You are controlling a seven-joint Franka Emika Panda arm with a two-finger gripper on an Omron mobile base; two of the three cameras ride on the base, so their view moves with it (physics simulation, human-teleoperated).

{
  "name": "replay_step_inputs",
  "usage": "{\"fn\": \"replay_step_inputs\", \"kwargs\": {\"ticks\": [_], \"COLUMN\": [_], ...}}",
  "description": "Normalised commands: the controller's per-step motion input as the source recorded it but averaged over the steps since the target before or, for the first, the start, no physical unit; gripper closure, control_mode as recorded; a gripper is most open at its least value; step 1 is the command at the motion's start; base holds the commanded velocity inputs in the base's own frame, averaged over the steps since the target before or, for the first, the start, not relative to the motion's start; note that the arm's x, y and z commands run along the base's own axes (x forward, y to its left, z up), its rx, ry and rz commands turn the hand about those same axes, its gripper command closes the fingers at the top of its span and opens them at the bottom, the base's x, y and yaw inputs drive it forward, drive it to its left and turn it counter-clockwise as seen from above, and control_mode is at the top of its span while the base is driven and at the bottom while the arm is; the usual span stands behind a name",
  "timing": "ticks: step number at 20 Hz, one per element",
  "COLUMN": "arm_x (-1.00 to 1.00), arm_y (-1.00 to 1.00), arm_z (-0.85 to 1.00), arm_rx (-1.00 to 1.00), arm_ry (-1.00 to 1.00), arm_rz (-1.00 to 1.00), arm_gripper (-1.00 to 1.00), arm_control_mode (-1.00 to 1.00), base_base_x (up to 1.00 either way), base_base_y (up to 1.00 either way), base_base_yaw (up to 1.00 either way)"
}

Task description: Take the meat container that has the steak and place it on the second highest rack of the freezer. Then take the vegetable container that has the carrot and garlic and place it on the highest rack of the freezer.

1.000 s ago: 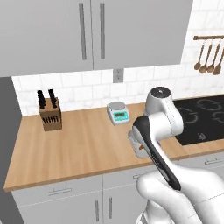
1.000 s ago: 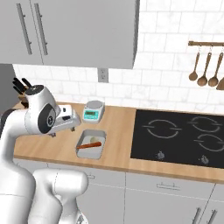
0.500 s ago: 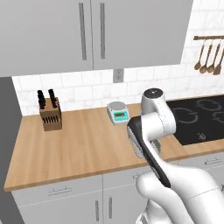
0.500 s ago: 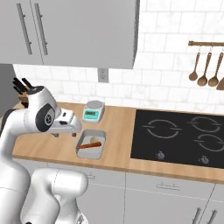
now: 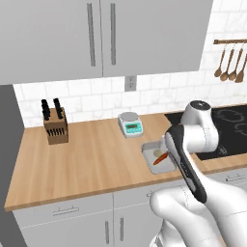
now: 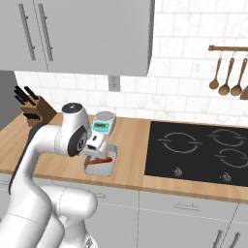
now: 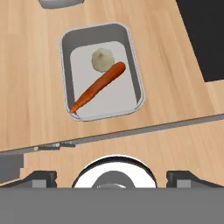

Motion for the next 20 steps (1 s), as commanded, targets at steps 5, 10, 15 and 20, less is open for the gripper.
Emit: {"fn": "replay_step_inputs", "kwargs": {"ticks": [5, 10, 15, 20], "arm_x": [0.14, 0.29, 0.25, 0.26], "arm_y": [-0.22, -0.27, -0.2, -0.08], "arm_z": [-0.3, -0.35, -0.26, -0.26], "arm_rx": [0.07, 0.02, 0.05, 0.02], "arm_ry": [0.0, 0.0, 0.01, 0.04], "arm_rz": [0.0, 0.0, -0.04, -0.04], "arm_gripper": [-1.0, -1.0, -1.0, -1.0], "arm_control_mode": [-1.0, -1.0, -1.0, -1.0], "base_base_x": [0.0, 0.0, 0.0, 0.0], "base_base_y": [0.0, 0.0, 0.0, 0.0], "base_base_yaw": [0.0, 0.0, 0.0, 0.0]}}
